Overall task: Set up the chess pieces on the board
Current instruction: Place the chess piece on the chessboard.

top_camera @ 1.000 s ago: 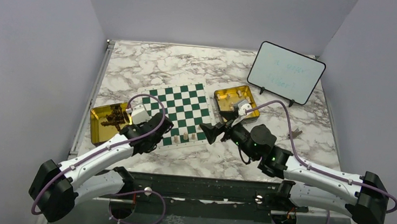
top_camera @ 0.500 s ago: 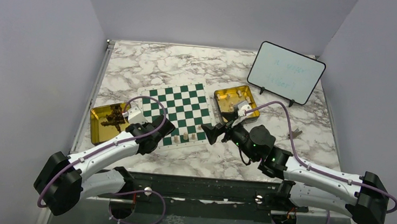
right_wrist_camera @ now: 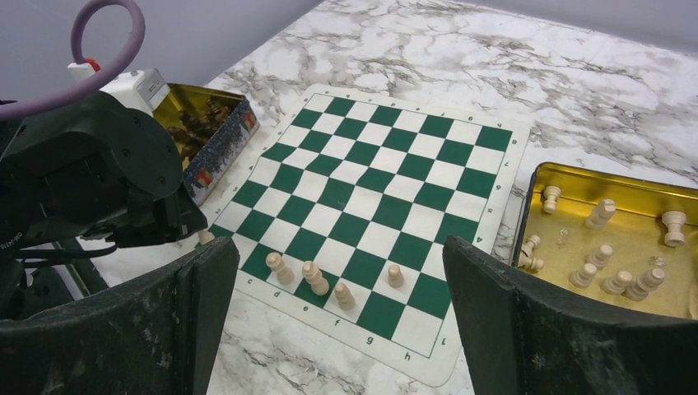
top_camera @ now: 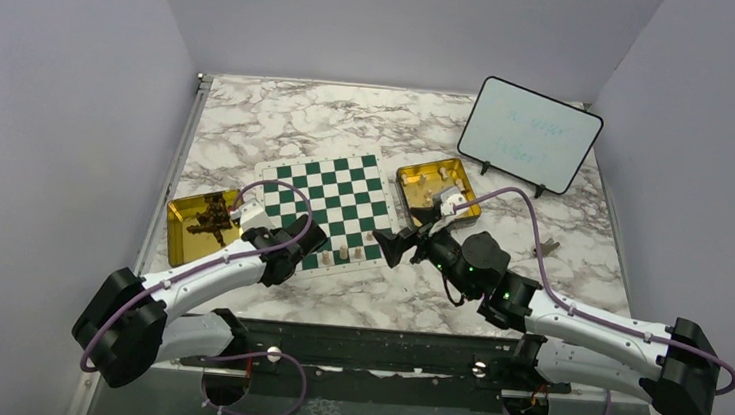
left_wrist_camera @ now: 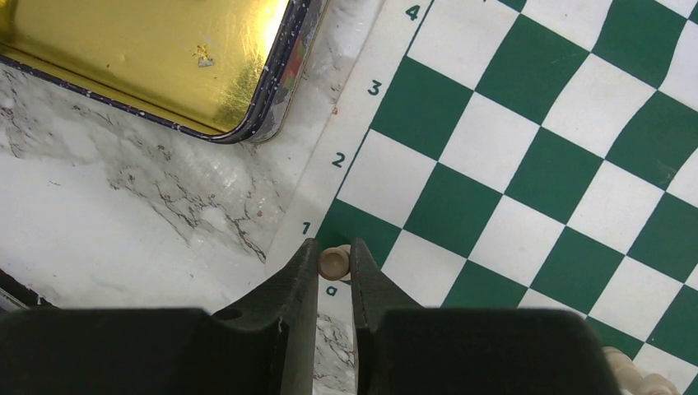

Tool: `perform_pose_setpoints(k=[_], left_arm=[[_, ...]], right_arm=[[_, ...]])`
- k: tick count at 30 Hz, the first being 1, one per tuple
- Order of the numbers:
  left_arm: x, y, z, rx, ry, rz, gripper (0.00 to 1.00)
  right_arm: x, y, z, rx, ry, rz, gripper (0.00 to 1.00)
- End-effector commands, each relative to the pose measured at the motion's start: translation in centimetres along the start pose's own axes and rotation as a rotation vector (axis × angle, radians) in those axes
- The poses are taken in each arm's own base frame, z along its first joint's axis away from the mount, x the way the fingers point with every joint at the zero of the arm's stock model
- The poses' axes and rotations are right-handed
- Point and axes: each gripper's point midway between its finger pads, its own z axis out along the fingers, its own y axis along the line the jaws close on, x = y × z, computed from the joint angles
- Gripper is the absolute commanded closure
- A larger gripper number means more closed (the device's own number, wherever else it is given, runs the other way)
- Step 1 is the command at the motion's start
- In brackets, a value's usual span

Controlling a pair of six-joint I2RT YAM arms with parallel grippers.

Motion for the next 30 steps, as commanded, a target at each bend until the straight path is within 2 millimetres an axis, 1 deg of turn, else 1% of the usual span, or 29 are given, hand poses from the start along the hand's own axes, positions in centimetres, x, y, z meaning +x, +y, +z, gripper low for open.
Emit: perform_pose_setpoints(k=[1,13,23,30], left_arm=[[-0.29,0.05,0.29,-0.007,-0.032,-0.014,0.93],[0.04,0.12,0.65,-0.02,-0.034,-0.009,0.87],[0.16,-0.28,0.33,-0.003,-0.018,-0.012,0.81],[0.21,-0.56,0.14,0.005,-0.008,-0.009,0.73]], right_arm=[[0.1,-0.54,-0.19,0.026,-0.004,-0.01,0.0],[0.42,-0.54,-0.1,0.024,0.005,-0.019,0.0],[0.77,-0.62,-0.12,0.027,0.012,-0.022,0.0],[0.83,-0.57,-0.11,0.024,0.015,-0.021,0.0]])
